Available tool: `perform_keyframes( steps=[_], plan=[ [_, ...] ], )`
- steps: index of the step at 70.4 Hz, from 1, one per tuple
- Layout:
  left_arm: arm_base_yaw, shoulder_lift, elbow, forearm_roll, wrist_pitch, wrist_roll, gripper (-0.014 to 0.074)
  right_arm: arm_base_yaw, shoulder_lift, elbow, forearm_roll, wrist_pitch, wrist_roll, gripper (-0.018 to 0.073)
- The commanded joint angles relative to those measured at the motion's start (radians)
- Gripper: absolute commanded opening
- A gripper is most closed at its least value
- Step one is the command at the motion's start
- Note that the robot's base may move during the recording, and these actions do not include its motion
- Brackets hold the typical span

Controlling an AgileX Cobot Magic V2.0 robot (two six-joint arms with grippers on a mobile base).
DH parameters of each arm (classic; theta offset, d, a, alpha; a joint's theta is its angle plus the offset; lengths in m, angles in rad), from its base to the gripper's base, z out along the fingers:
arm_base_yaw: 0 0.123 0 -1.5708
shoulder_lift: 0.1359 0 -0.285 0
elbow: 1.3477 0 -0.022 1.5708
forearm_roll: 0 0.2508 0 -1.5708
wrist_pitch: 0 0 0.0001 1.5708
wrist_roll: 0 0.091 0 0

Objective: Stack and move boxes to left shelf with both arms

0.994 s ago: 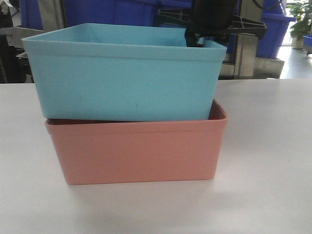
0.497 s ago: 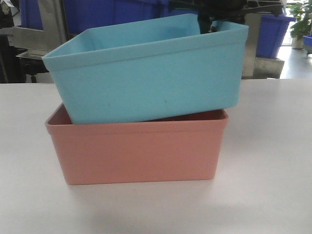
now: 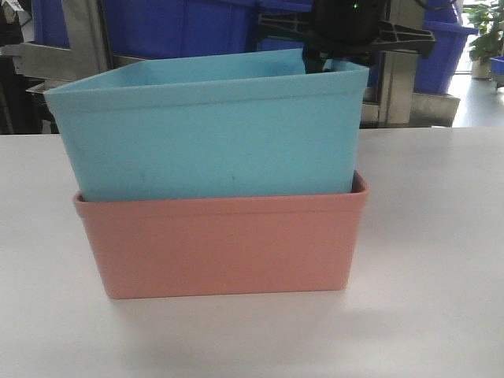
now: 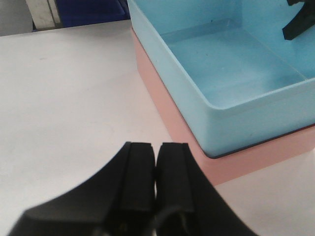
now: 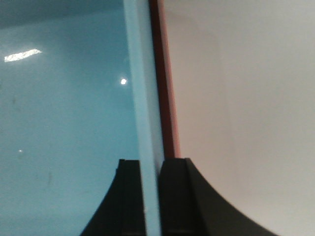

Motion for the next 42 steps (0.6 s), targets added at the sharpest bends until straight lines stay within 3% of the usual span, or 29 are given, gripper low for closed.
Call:
perform_keyframes(
  steps=[1, 19, 35, 42],
  plan=[
    [0.003, -0.001, -0.027, 0.003, -0.075, 0.000, -0.0009, -0.001, -0.051, -0.032, 0.000, -0.086, 0.007, 0.0037],
    [0.003, -0.001, -0.027, 0.003, -0.075, 0.000, -0.0009, -0.001, -0.019, -0.017, -0.071, -0.079, 0.006, 0.0037],
    [0.003, -0.001, -0.027, 0.003, -0.075, 0.000, -0.0009, -0.001, -0.013, -0.008, -0.071, -0.062, 0.003, 0.0041],
    [0.003, -0.001, -0.027, 0.003, -0.075, 0.000, -0.0009, -0.001, -0.013, -0.008, -0.071, -0.047, -0.033, 0.0116]
  ],
)
